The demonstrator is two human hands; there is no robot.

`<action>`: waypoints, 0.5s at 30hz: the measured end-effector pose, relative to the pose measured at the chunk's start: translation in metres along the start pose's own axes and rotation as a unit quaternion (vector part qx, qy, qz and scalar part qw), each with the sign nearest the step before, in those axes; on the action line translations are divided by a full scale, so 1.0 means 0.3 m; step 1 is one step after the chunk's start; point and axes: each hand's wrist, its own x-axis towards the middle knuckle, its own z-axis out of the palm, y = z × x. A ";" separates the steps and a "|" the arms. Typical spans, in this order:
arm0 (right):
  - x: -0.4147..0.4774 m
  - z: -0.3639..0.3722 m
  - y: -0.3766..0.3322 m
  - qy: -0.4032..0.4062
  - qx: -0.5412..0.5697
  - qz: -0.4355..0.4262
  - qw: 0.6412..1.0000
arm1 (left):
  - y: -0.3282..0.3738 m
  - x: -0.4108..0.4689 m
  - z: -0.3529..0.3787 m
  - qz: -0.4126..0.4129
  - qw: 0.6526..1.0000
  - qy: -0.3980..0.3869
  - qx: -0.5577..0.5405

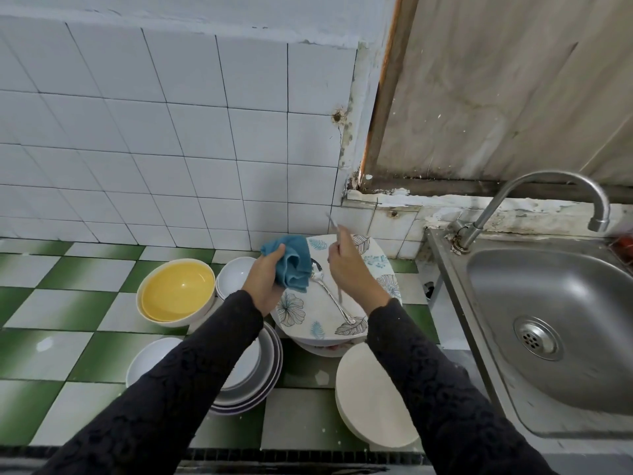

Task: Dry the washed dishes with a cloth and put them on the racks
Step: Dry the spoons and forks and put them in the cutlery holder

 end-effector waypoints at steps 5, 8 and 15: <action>0.008 0.060 0.057 0.038 -0.179 -0.155 0.971 | 0.046 -0.001 0.025 0.001 1.000 -0.017 -0.019; 0.008 0.073 0.098 0.043 -0.253 -0.197 0.946 | 0.068 -0.002 0.032 -0.017 0.999 -0.033 -0.032; 0.014 0.037 0.131 0.067 -0.333 -0.260 0.904 | 0.106 -0.004 0.037 -0.052 0.994 -0.038 -0.093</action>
